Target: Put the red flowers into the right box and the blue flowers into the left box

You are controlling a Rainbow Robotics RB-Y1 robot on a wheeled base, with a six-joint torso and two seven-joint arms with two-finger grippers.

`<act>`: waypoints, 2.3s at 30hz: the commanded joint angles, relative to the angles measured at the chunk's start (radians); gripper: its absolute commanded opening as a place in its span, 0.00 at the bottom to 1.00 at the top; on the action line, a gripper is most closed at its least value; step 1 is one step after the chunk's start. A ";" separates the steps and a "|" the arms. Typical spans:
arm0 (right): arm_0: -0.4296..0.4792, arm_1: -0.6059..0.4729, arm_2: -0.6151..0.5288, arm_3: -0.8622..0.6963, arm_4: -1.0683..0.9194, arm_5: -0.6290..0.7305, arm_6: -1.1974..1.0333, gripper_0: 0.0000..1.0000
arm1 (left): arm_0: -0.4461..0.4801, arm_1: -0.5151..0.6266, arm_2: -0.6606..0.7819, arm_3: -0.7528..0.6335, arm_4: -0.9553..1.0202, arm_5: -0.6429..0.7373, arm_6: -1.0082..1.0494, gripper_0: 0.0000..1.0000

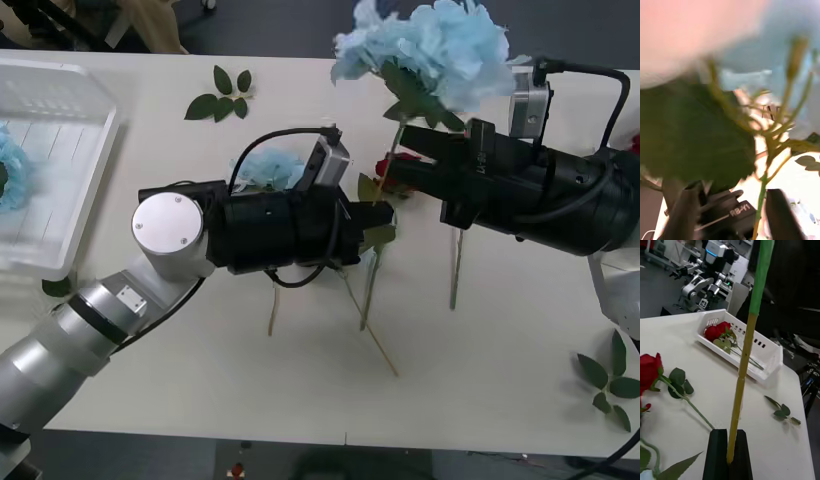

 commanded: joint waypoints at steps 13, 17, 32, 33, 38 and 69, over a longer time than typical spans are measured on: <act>-0.033 0.006 -0.041 -0.018 -0.009 0.007 0.015 0.86 | 0.170 0.235 0.360 0.111 0.043 0.058 0.020 0.00; -0.033 -0.051 -0.046 -0.012 -0.003 0.028 0.008 0.86 | 0.147 0.336 0.474 0.215 -0.007 0.215 0.031 0.00; -0.032 -0.387 -0.064 0.057 0.045 0.120 -0.701 0.85 | -0.038 0.499 0.768 0.387 -0.472 0.618 0.060 0.00; -0.032 -0.390 -0.070 0.069 0.060 0.132 -0.741 0.86 | -0.046 0.508 0.771 0.387 -0.521 0.627 0.063 0.00; -0.058 -0.399 -0.109 0.100 0.145 0.175 -0.893 0.85 | -0.074 0.536 0.776 0.387 -0.724 0.630 0.062 0.00; -0.300 -0.249 0.054 0.099 1.108 0.327 -1.492 0.86 | -0.098 0.525 0.738 0.487 -1.099 0.549 0.063 0.01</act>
